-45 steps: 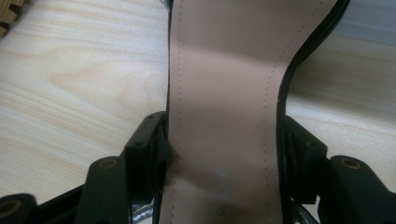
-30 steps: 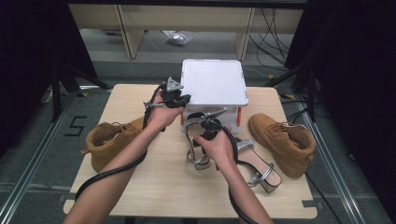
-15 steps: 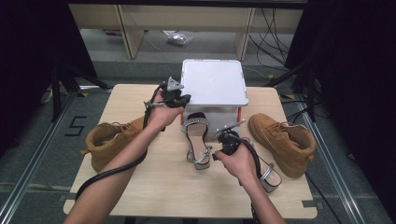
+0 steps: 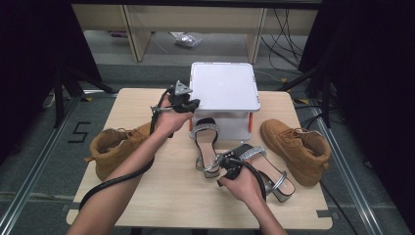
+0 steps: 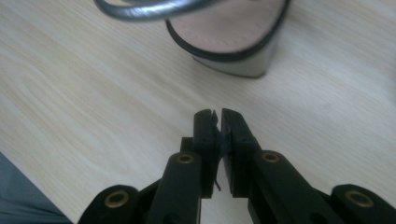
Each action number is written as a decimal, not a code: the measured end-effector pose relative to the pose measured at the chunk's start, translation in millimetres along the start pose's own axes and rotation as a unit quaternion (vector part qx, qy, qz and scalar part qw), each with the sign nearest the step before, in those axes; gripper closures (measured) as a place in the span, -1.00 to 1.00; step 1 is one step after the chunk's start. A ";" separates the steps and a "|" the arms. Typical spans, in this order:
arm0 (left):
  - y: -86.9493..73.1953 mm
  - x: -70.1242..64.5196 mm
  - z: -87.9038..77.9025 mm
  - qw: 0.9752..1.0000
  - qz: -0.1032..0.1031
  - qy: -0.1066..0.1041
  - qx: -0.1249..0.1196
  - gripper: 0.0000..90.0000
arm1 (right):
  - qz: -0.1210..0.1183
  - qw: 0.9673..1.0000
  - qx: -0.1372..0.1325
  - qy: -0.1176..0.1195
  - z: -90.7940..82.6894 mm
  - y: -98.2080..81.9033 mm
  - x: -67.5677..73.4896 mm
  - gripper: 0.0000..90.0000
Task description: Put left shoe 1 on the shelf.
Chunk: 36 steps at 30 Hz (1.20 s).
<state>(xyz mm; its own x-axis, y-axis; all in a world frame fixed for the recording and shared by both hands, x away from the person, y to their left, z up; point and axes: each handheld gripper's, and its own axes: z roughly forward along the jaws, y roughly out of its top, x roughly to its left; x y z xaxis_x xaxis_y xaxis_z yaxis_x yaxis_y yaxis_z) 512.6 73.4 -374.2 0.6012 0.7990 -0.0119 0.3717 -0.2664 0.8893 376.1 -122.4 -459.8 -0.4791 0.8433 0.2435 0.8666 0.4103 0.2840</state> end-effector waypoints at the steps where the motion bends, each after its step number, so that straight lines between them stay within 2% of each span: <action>1: 0.1 0.0 0.0 1.000 0.000 0.000 0.000 0.99 | 0.015 1.000 0.010 0.007 4.3 2.9 4.8 0.88; 2: 0.1 0.0 0.0 1.000 0.000 0.000 0.000 0.99 | 0.015 1.000 0.010 0.007 4.3 2.9 4.8 0.88; 3: -0.1 0.2 0.6 1.000 -0.001 -0.002 -0.004 0.99 | -0.001 1.000 -0.006 0.003 10.0 5.1 4.5 0.88; 4: -0.1 0.2 0.6 1.000 -0.001 -0.002 -0.004 0.99 | -0.001 1.000 -0.006 0.003 10.0 5.1 4.5 0.88; 5: -0.1 0.4 0.6 1.000 -0.001 -0.002 -0.003 0.99 | -0.025 0.999 -0.023 -0.005 13.8 7.6 3.1 0.88; 6: 0.0 0.6 0.6 1.000 -0.001 -0.004 -0.003 0.99 | -0.025 0.999 -0.023 -0.005 13.8 7.6 3.1 0.88; 7: 0.3 1.5 -0.1 1.000 0.005 -0.004 0.003 0.99 | -0.013 0.999 -0.032 -0.012 16.4 10.1 6.6 0.89; 9: 0.7 1.2 -0.4 1.000 0.006 -0.003 0.006 0.99 | -0.020 0.999 -0.040 -0.009 17.1 11.5 6.2 0.89; 12: 0.9 0.7 -0.5 1.000 0.010 -0.001 0.008 0.99 | -0.023 0.999 -0.036 -0.006 20.2 14.9 6.0 0.95; 13: 0.9 0.6 -0.5 1.000 0.011 -0.001 0.007 0.99 | -0.016 0.999 -0.034 -0.004 20.8 14.9 6.7 0.95; 14: 0.5 0.5 0.1 1.000 0.010 -0.002 0.003 0.99 | 0.011 1.000 -0.019 0.009 20.3 14.8 10.7 0.96; 15: 0.5 0.5 0.1 1.000 0.010 -0.002 0.002 0.99 | 0.004 1.000 -0.026 0.007 21.2 14.9 10.4 0.97; 16: 0.6 0.4 0.0 1.000 0.010 -0.001 0.003 0.99 | -0.025 0.999 -0.039 0.000 22.2 15.8 7.0 0.99; 17: 0.6 0.1 0.1 1.000 0.011 -0.002 0.003 0.99 | -0.008 0.999 -0.037 0.005 22.9 16.7 9.3 1.00; 19: 0.6 -0.3 0.2 1.000 0.010 -0.003 0.002 0.99 | -0.012 0.999 -0.041 0.013 23.1 17.3 8.4 1.00; 20: 0.9 -0.6 -0.4 1.000 0.011 -0.002 0.008 0.99 | -0.005 0.999 -0.041 0.020 23.4 18.0 9.8 1.00; 21: 0.6 -2.0 0.7 1.000 0.006 -0.003 0.000 0.99 | -0.008 0.999 -0.048 0.022 25.1 18.9 9.7 1.00; 22: 0.4 -2.1 0.8 1.000 0.009 -0.002 -0.001 0.99 | 0.009 0.999 -0.038 0.028 24.0 19.4 12.4 1.00; 23: 0.4 -1.8 0.2 1.000 0.015 -0.002 0.003 0.99 | -0.002 0.999 -0.047 0.018 25.7 20.3 11.5 1.00; 24: 0.1 -2.6 1.0 1.000 0.009 -0.002 -0.002 0.99 | -0.005 0.998 -0.053 0.020 26.2 21.1 11.6 1.00; 25: 0.4 -2.3 0.5 1.000 0.009 -0.001 0.001 0.99 | -0.011 0.998 -0.057 0.019 27.1 22.7 10.4 1.00; 26: 0.1 -1.9 0.9 1.000 0.007 -0.003 -0.002 0.99 | -0.004 0.998 -0.055 0.021 25.8 23.3 10.8 1.00; 27: 0.4 -0.7 -0.1 1.000 0.011 -0.002 0.005 0.99 | -0.013 0.998 -0.063 0.020 26.0 25.5 9.6 1.00; 32: 0.8 -1.3 0.0 1.000 0.010 -0.002 0.006 0.99 | -0.001 0.997 -0.073 0.020 23.9 29.1 9.8 1.00; 36: 1.5 -0.6 -0.2 1.000 0.008 -0.003 0.009 0.99 | 0.005 0.996 -0.090 0.007 21.2 35.6 7.2 1.00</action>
<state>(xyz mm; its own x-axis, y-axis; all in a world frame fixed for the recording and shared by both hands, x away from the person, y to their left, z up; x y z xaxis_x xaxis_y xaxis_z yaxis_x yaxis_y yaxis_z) 512.7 72.6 -372.9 0.6109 0.7917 -0.0011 0.3757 -0.2887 0.8807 406.4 -94.4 -467.6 -0.4731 0.8418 0.2599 0.8330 0.3314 0.4431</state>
